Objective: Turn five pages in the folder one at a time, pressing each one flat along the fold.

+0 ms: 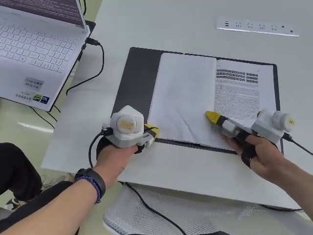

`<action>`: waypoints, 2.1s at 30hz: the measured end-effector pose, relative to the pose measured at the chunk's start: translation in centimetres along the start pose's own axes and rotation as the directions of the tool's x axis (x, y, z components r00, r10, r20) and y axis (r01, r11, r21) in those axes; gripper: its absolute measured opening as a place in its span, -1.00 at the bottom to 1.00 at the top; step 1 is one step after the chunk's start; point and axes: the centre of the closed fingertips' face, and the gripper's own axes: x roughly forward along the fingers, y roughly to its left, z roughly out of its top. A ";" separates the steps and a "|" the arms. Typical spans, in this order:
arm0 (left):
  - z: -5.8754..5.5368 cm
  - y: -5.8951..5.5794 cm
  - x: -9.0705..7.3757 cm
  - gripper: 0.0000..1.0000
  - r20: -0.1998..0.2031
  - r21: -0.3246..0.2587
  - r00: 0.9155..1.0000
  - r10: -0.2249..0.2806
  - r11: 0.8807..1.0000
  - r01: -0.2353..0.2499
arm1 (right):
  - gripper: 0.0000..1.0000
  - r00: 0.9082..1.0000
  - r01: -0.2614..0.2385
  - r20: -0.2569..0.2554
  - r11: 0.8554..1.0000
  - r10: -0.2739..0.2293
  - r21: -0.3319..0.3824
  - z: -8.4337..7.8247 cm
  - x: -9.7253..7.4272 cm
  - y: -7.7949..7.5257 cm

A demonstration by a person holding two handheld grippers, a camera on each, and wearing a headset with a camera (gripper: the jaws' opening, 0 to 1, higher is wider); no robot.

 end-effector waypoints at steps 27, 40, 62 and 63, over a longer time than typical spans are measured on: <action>0.1 0.0 0.1 -1.00 0.014 0.005 1.000 0.006 1.000 -0.006 | -1.00 0.996 0.008 -0.093 1.000 -0.007 0.006 -4.3 -3.0 0.3; 0.1 -1.1 -0.1 -0.75 -0.013 0.043 1.000 0.001 0.999 0.000 | -1.00 0.992 0.059 -0.110 0.998 -0.062 -0.027 -3.9 -4.4 0.2; 4.3 -1.3 -5.8 -0.16 0.103 0.051 0.992 0.067 0.996 -0.072 | -0.21 0.980 0.168 -0.049 0.942 -0.190 -0.290 0.7 -13.4 0.6; 4.5 -1.3 -6.2 -0.15 0.109 0.057 0.992 0.069 0.996 -0.075 | -0.19 0.979 0.176 -0.044 0.936 -0.199 -0.305 1.0 -13.6 0.6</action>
